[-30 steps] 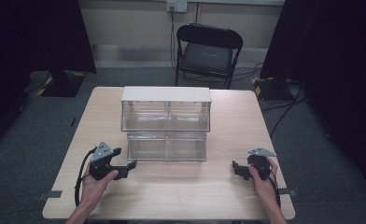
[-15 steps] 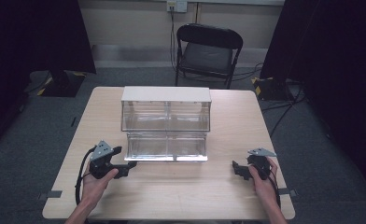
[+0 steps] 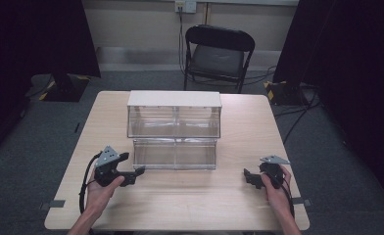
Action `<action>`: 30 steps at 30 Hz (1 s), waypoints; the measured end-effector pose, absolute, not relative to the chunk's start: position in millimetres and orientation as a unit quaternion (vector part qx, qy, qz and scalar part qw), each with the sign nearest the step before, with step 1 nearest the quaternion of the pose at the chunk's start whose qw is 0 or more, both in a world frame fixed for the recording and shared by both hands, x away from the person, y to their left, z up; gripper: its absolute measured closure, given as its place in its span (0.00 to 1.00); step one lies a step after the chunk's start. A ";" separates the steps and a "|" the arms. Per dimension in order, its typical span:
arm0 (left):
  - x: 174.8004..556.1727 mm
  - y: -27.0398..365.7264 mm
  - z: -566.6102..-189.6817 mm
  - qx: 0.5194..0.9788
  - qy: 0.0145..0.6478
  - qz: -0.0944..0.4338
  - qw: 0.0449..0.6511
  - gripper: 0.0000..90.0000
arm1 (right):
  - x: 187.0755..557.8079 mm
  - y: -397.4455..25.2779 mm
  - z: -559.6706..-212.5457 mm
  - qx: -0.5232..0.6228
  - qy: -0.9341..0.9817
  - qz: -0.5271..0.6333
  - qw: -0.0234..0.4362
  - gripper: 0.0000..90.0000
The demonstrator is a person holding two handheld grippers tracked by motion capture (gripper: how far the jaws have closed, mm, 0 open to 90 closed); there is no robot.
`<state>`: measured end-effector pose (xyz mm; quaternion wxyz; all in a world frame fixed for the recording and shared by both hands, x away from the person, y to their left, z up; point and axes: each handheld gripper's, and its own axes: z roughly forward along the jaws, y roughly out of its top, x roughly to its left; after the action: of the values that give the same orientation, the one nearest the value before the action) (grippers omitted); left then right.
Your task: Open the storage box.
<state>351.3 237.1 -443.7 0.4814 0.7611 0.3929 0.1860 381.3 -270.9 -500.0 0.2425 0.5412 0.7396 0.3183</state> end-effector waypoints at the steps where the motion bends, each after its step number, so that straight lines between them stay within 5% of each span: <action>1: 351.3 237.1 -443.7 0.761 0.393 0.186 0.481 0.17 | 381.3 -270.9 -500.0 0.541 0.740 0.318 0.243 0.14; 30: 353.2 234.4 -436.5 0.764 0.390 0.180 0.482 0.17 | 381.4 -270.9 -500.0 0.541 0.740 0.318 0.243 0.14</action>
<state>353.2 234.4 -436.5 0.4822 0.7637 0.3897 0.1798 381.4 -270.9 -500.0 0.2426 0.5412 0.7396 0.3183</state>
